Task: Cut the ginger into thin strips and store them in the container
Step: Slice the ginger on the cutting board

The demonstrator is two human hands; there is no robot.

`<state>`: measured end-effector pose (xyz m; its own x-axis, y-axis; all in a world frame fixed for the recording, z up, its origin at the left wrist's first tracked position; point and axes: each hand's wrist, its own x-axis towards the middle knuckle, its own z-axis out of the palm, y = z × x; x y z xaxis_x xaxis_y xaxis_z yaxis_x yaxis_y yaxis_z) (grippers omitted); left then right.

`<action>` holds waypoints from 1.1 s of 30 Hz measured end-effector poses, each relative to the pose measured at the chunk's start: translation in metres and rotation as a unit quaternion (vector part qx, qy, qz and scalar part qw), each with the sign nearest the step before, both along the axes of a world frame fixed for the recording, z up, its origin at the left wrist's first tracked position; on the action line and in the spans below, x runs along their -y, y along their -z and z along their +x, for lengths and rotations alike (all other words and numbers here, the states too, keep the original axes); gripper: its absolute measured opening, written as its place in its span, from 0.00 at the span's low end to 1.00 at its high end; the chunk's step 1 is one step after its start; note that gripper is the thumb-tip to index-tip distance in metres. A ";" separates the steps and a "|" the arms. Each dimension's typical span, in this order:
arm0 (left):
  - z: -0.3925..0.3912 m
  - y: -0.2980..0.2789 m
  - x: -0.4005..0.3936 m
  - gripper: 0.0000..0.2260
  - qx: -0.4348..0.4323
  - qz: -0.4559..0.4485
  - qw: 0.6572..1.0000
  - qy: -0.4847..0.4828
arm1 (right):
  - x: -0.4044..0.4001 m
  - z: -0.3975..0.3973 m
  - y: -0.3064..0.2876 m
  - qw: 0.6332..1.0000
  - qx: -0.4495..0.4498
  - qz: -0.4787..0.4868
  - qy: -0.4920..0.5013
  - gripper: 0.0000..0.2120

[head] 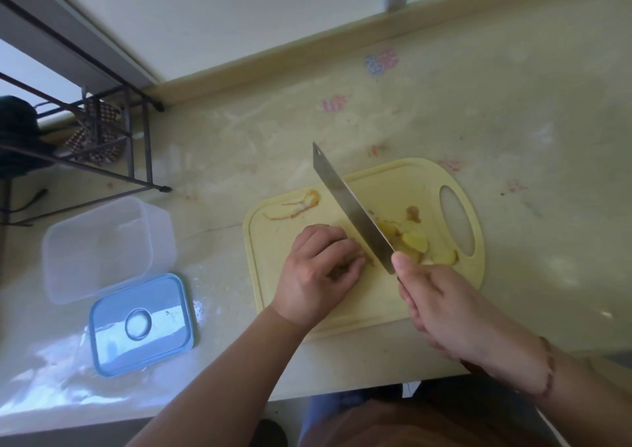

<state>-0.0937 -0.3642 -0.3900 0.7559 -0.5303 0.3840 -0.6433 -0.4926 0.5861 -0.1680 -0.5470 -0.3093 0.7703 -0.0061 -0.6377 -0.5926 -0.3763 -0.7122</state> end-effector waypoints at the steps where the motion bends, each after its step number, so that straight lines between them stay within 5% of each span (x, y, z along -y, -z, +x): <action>1: 0.000 0.000 0.000 0.05 0.001 -0.001 1.000 -0.001 | -0.001 -0.004 -0.003 1.000 0.001 -0.003 -0.006 0.31; 33: 0.001 0.003 0.000 0.04 -0.017 -0.023 1.000 -0.001 | -0.020 -0.006 0.015 0.997 0.026 -0.063 0.020 0.32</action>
